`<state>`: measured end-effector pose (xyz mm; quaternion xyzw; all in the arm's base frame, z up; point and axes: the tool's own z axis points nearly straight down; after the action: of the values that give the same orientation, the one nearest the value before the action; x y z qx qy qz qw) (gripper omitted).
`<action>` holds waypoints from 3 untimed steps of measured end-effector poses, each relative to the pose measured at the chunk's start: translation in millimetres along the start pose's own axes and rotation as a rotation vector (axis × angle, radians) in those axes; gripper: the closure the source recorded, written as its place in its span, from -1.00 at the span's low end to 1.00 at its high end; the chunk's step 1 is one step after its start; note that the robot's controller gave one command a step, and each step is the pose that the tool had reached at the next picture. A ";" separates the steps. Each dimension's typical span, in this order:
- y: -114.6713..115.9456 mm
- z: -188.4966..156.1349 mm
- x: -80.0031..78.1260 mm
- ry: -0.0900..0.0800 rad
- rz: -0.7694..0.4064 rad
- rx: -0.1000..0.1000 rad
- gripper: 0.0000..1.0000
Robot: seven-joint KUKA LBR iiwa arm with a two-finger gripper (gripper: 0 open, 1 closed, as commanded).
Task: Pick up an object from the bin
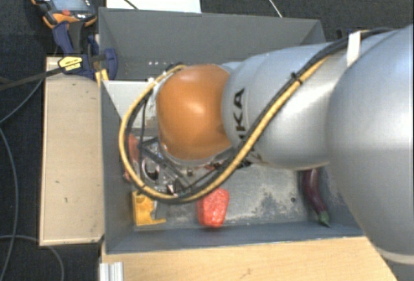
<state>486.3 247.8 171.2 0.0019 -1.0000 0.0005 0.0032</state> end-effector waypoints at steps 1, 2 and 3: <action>-1.4 -4.5 -2.4 -0.008 0.009 -0.002 -1.00; -12.3 97.7 -53.8 0.002 0.344 -0.004 -1.00; -47.8 98.6 -42.5 -0.010 0.209 -0.005 -1.00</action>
Offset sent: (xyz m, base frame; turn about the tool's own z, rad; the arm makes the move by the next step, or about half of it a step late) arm 0.0529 -0.0142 -0.1012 0.3485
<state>528.3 200.1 72.4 -0.1027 -0.9947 -0.0016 -0.0017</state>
